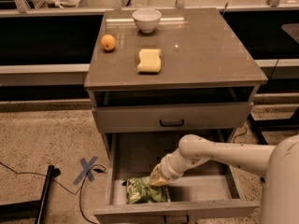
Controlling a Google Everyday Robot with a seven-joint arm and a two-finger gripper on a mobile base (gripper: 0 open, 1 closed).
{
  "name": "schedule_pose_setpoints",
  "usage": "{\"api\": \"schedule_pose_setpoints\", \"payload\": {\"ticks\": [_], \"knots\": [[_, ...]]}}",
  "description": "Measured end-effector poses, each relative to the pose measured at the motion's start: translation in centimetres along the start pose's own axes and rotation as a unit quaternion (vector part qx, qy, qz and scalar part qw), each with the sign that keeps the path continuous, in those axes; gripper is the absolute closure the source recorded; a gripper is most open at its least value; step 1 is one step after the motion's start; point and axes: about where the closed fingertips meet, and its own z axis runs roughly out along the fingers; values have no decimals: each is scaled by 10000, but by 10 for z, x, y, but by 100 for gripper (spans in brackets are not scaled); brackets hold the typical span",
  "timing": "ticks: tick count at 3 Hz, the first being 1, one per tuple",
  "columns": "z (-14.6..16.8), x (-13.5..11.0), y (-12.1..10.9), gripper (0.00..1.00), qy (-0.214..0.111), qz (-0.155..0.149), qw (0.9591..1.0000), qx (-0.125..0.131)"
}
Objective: Pick green jalapeno chip bag from middle drawer and place on counter
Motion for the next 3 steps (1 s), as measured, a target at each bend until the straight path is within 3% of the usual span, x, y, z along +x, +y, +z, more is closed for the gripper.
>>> {"api": "schedule_pose_setpoints", "payload": {"ticks": [1,3], "knots": [[-5,-4,-3,63,-116,-6,9999,21],[-3,-7,-2,49,-196,-1,9997,-131]]}}
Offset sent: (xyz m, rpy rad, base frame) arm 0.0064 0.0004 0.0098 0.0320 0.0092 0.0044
